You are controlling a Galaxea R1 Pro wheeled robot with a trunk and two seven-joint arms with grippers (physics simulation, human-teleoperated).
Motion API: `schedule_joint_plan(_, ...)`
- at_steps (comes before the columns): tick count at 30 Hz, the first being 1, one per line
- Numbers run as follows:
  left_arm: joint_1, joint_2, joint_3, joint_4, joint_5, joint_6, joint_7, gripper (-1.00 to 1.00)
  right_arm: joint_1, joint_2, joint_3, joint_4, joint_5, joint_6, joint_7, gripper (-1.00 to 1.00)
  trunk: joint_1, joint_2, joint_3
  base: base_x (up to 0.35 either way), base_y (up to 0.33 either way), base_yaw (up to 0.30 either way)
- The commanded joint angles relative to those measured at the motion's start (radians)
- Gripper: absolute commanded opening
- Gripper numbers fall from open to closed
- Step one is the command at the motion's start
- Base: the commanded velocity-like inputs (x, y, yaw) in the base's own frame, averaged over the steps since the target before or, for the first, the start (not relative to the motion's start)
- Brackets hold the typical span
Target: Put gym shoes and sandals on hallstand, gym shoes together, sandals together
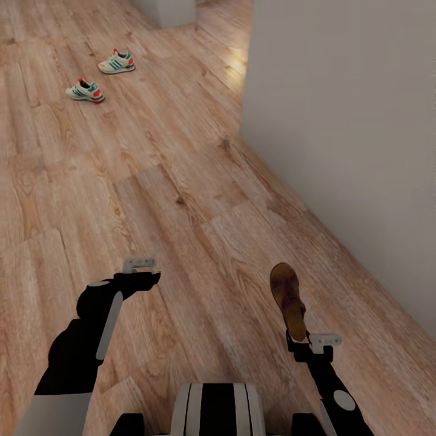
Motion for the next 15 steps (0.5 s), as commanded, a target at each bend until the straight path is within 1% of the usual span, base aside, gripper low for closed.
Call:
schedule_joint_plan(1, 0.01, 0.0, 0.0, 0.0, 0.0, 0.0, 0.0, 1.0, 0.0, 0.0, 0.0, -0.004, -0.004, 0.0, 0.001, -1.0, 0.0, 0.0, 0.004, 0.0, 0.0, 0.0)
schedule_joint_plan(3, 0.03, 0.0, -0.001, 0.0, 0.001, 0.0, -0.001, 1.0, 0.0, 0.0, 0.0, -0.034, -0.004, 0.001, 0.0, -1.0, -0.001, 0.001, 0.012, 0.0, 0.0, 0.0)
schedule_joint_plan(7, 0.05, 0.0, -0.002, 0.0, 0.0, 0.0, 0.001, 1.0, 0.002, 0.0, -0.001, -0.144, -0.012, 0.01, 0.0, -1.0, -0.003, 0.002, 0.027, 0.0, 0.0, 0.0)
schedule_joint_plan(11, 0.09, 0.001, -0.003, 0.0, 0.0, -0.001, 0.0, 1.0, 0.002, 0.002, 0.0, -0.188, -0.013, 0.013, -0.001, -1.0, -0.005, 0.003, 0.043, 0.0, 0.0, 0.0)
schedule_joint_plan(15, 0.139, 0.001, -0.003, 0.0, 0.0, 0.0, -0.001, 1.0, 0.002, 0.002, 0.0, -0.202, -0.014, 0.015, 0.0, -1.0, -0.007, 0.004, 0.058, 0.0, 0.0, 0.0)
